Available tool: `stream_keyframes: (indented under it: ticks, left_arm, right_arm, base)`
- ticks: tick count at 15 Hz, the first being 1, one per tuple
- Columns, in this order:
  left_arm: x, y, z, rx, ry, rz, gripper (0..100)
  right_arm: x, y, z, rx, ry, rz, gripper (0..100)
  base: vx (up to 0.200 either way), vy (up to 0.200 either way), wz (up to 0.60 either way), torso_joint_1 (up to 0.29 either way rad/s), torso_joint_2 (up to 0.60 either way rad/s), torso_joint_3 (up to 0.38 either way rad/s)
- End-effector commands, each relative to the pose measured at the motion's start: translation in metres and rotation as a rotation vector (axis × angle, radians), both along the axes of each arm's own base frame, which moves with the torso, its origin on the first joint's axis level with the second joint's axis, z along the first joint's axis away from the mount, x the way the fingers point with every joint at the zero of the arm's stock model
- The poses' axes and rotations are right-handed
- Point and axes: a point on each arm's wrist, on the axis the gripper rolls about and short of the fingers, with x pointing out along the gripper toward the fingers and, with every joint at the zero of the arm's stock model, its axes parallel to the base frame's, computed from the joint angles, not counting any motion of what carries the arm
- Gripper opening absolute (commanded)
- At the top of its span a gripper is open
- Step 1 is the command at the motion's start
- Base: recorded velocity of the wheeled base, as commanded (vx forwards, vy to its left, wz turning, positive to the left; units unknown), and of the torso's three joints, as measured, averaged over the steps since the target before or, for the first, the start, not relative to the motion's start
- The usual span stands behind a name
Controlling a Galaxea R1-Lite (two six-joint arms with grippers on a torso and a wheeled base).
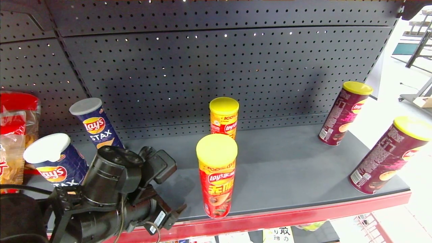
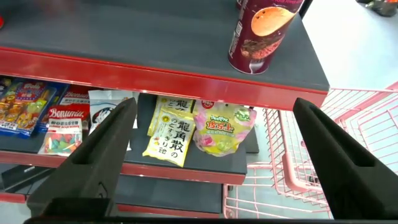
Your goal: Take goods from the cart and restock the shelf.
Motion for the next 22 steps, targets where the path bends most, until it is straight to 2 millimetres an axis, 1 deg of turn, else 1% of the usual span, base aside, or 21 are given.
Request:
stream_keyframes:
  ticks: [1,4,8,17,22]
  left_arm:
    - [0.003,-0.004,-0.006,0.018,0.015,0.003,100]
    - [0.005,-0.009,-0.010,0.033,0.025,0.001,100]
    - [0.011,-0.022,-0.013,0.034,0.029,-0.020,100]
    - [0.018,-0.028,-0.018,0.051,0.039,-0.013,100]
    - [0.026,-0.035,-0.019,0.060,0.027,0.005,100]
  right_arm:
    - [0.001,0.000,-0.001,-0.004,0.010,0.000,100]
    - [0.001,0.000,-0.002,-0.004,0.012,0.000,100]
    - [0.001,0.000,-0.003,-0.006,0.016,0.000,100]
    - [0.001,0.000,-0.002,-0.005,0.013,-0.001,100]
    - [0.001,0.000,-0.003,-0.005,0.015,-0.001,100]
  base:
    - [0.000,0.000,0.00,0.000,0.00,0.000]
    - [0.000,0.000,0.00,0.000,0.00,0.000]
    - [0.000,0.000,0.00,0.000,0.00,0.000]
    - [0.000,0.000,0.00,0.000,0.00,0.000]
    - [0.000,0.000,0.00,0.000,0.00,0.000]
